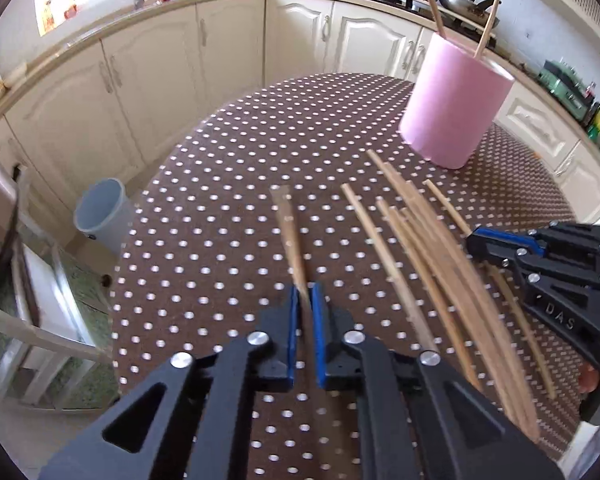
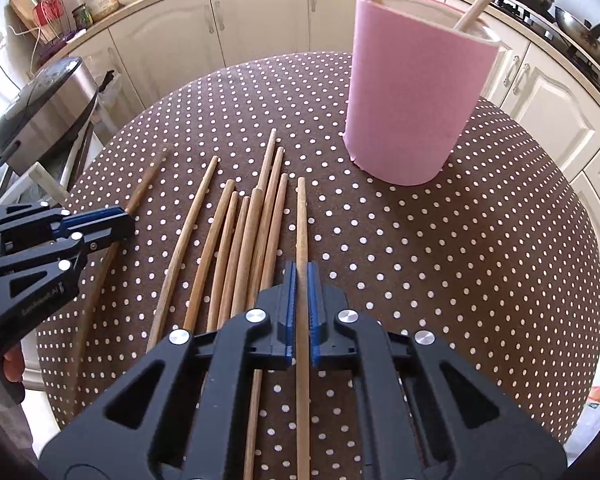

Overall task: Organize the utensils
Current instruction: 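Lift both held chopsticks upright above the pink cup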

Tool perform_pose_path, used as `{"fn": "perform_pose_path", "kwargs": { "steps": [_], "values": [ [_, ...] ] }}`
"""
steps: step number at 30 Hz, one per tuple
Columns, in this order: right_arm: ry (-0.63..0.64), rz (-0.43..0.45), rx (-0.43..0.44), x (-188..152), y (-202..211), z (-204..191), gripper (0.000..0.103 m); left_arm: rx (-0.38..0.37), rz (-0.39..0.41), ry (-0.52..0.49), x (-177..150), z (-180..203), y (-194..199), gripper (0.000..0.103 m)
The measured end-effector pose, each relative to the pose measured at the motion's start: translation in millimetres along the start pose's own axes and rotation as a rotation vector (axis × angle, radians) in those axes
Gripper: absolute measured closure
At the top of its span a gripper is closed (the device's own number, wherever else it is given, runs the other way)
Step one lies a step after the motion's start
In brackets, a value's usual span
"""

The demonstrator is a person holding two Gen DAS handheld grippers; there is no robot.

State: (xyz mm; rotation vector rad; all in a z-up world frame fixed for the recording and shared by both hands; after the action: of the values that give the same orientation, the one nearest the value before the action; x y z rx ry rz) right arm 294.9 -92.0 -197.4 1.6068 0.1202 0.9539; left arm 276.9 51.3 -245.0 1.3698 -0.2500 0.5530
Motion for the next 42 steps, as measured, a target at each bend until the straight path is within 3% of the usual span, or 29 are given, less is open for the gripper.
{"fn": "perform_pose_path", "kwargs": {
  "steps": [10,19,28,42],
  "values": [
    [-0.056,0.14,0.04,-3,50,10,0.097,-0.089,0.064,-0.039,11,31,42,0.097],
    [-0.081,0.286,0.053,-9,104,25,0.097,-0.199,0.19,-0.096,23,67,104,0.097],
    [-0.09,0.425,0.015,-10,153,35,0.097,-0.251,0.286,-0.134,36,92,141,0.097],
    [-0.131,0.581,-0.042,11,191,55,0.097,-0.329,0.411,-0.156,75,128,177,0.097]
  ]
}}
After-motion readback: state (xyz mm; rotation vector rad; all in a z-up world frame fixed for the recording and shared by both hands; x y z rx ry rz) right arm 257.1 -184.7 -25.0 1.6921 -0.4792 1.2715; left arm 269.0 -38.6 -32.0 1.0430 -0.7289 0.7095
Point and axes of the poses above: each gripper's, at about its wrist camera, not at the fingertips, and y roughly against the way its jaws point, z to its right, x to its top, the point moved 2 cm from there along -y, roughly the way its jaws point, and after that the axes turned 12 degrees about y, right-handed, at the moved point
